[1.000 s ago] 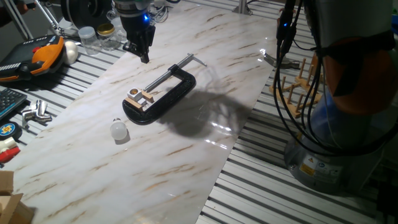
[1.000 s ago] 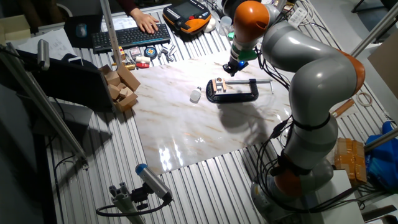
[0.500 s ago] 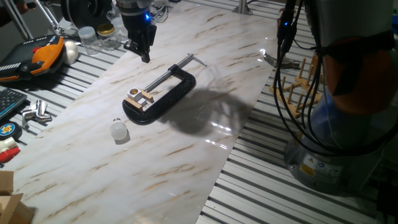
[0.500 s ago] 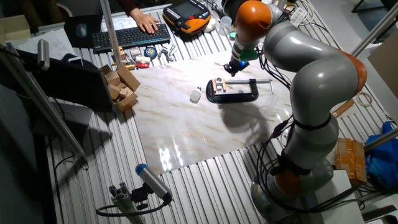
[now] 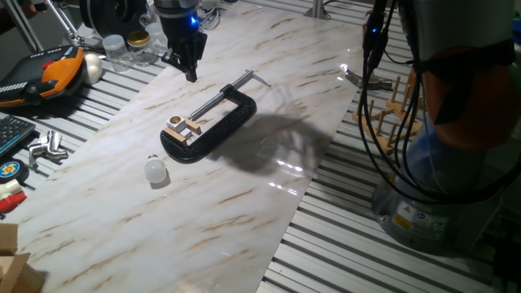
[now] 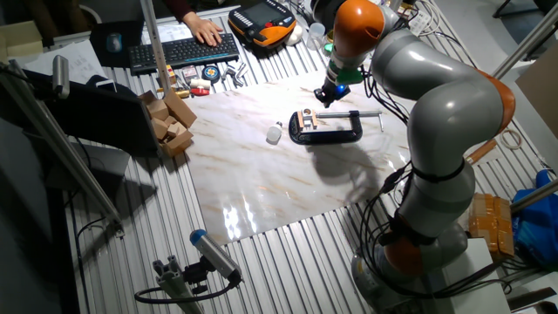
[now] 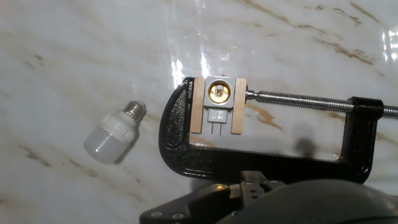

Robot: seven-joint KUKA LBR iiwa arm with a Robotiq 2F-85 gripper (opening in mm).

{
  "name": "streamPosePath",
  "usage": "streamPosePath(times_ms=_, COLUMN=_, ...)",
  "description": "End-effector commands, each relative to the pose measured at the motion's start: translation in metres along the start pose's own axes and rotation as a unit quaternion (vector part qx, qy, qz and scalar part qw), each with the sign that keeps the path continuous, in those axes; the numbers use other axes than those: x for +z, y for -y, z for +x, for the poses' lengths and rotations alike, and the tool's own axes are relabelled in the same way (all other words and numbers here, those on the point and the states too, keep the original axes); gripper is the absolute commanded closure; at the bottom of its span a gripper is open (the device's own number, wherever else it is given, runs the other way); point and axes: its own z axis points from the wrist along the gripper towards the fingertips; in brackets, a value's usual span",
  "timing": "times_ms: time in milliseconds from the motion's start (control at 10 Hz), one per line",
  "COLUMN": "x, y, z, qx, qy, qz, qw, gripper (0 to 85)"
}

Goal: Take out the light bulb by rotating it

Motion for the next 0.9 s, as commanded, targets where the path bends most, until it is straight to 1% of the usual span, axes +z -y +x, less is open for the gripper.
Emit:
streamPosePath(times_ms=0, x=0.0021, y=-0.0011, z=0.0015, qx=-0.014, qy=0.004, qz=0.005, qw=0.9999, gripper=85.0)
streamPosePath(times_ms=100, x=0.0023, y=-0.0009, z=0.0032, qx=-0.023, qy=0.006, qz=0.003, qw=0.9997, gripper=85.0)
streamPosePath(times_ms=400, x=0.0003, y=-0.0014, z=0.0064, qx=-0.027, qy=0.006, qz=0.004, qw=0.9996, gripper=85.0)
streamPosePath(times_ms=500, x=0.0006, y=-0.0016, z=0.0068, qx=-0.024, qy=0.004, qz=-0.005, qw=0.9997, gripper=85.0)
streamPosePath(times_ms=600, x=0.0, y=-0.0015, z=0.0074, qx=-0.025, qy=0.003, qz=-0.004, qw=0.9997, gripper=85.0)
streamPosePath(times_ms=800, x=0.0001, y=-0.0013, z=0.0075, qx=-0.026, qy=0.003, qz=0.002, qw=0.9997, gripper=85.0)
